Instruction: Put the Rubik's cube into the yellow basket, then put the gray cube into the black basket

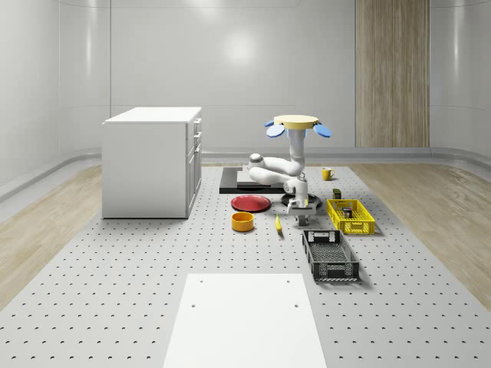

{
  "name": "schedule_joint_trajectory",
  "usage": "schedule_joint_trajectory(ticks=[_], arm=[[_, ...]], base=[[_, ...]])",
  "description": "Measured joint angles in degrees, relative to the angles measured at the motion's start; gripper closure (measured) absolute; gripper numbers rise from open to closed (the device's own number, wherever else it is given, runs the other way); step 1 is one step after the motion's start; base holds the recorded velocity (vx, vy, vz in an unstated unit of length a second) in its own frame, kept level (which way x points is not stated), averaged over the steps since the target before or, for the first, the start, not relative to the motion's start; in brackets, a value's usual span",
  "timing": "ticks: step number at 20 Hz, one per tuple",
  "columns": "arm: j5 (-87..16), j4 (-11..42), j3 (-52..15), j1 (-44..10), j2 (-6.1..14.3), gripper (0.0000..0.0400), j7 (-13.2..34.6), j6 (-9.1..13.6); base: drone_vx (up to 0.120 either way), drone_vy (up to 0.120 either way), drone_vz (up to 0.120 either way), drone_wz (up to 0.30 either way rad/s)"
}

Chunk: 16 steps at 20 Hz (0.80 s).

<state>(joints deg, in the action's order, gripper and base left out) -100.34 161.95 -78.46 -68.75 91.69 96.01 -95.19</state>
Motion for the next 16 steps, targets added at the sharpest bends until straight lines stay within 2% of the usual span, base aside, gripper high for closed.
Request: schedule_joint_trajectory(ticks=[6, 11, 16], arm=[[-0.1, 0.0, 0.0, 0.0, -0.1, 0.0140, 0.0, 0.1], [0.1, 0.1, -0.2, 0.0, -0.2, 0.0147, 0.0, 0.3], [3.0, 0.5, -3.3, 0.5, -0.4, 0.0149, -0.1, 1.4]], base=[[0.000, 0.000, 0.000, 0.000], [0.000, 0.000, 0.000, 0.000], [0.000, 0.000, 0.016, 0.000]])
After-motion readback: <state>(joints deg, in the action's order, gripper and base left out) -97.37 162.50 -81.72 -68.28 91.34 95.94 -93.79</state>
